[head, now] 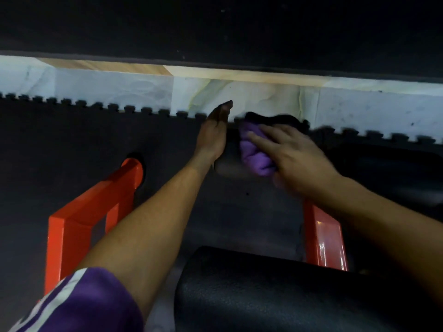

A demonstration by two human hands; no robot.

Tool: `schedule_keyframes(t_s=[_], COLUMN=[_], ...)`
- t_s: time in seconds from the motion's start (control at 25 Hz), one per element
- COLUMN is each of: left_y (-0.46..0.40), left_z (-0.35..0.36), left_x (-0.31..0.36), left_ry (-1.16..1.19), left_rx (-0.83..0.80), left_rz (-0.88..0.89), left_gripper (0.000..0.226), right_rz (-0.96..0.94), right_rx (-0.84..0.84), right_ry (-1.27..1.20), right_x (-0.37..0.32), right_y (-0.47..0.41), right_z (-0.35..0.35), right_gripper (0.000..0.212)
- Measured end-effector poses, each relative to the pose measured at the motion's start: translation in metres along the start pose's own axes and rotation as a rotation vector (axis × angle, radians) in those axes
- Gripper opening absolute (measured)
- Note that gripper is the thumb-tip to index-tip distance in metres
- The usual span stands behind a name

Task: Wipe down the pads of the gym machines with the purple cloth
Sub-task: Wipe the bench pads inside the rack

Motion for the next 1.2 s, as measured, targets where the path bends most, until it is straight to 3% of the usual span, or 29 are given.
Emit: schedule_keyframes(t_s=[0.16,0.32,0.44,0.56,0.72,0.8,0.88,0.96,1.04,1.2], left_y=[0.009,-0.006,-0.014,-0.026,-0.029,-0.022,-0.002,0.019,0.037,0.091], left_z=[0.011,0.017,0.013,0.015,0.014,0.010,0.002,-0.007,-0.003,0.022], left_x=[-0.025,-0.022,-0.014,-0.009,-0.008,-0.008,0.005,0.028,0.053,0.106], left_ry=[0.118,-0.069,-0.171,-0.280,-0.358,-0.330,-0.388,-0.450,-0.476,-0.466], left_rx=[-0.065,-0.105,-0.092,-0.073,0.029,0.083,0.092,0.039,-0.053,-0.177], left_rz=[-0.155,-0.216,-0.239,-0.247,-0.216,-0.257,-0.227,-0.155,-0.055,0.154], left_gripper=[0.046,0.052,0.052,0.051,0.049,0.053,0.053,0.048,0.048,0.054], right_rz=[-0.129,-0.429,-0.265,-0.251,-0.337,-0.417,-0.320,-0.192,-0.030,0.373], right_rx=[-0.179,-0.260,-0.255,-0.092,-0.121,-0.225,-0.461,-0.469,-0.311,0.016], right_ry=[0.195,0.240,0.240,0.256,0.220,0.159,0.184,0.192,0.081,-0.247], right_x=[-0.025,0.034,0.065,0.010,-0.020,-0.007,0.018,0.028,0.029,0.033], right_y=[-0.014,0.056,0.062,0.014,0.010,0.026,0.043,0.060,0.090,0.172], right_z=[0.044,0.011,-0.025,-0.003,0.027,0.013,-0.006,-0.038,-0.085,-0.173], right_gripper=[0.092,0.083,0.114,0.095,0.071,0.062,0.061,0.056,0.053,0.082])
Point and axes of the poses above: each hand's wrist, its own y-axis away from the middle knuckle, its own z-axis out of the palm, x = y × z, the point moved 7 cm from there along -y, towards the middle knuckle, and after that the axes turned 13 degrees about -z, right-handed, at the moved point
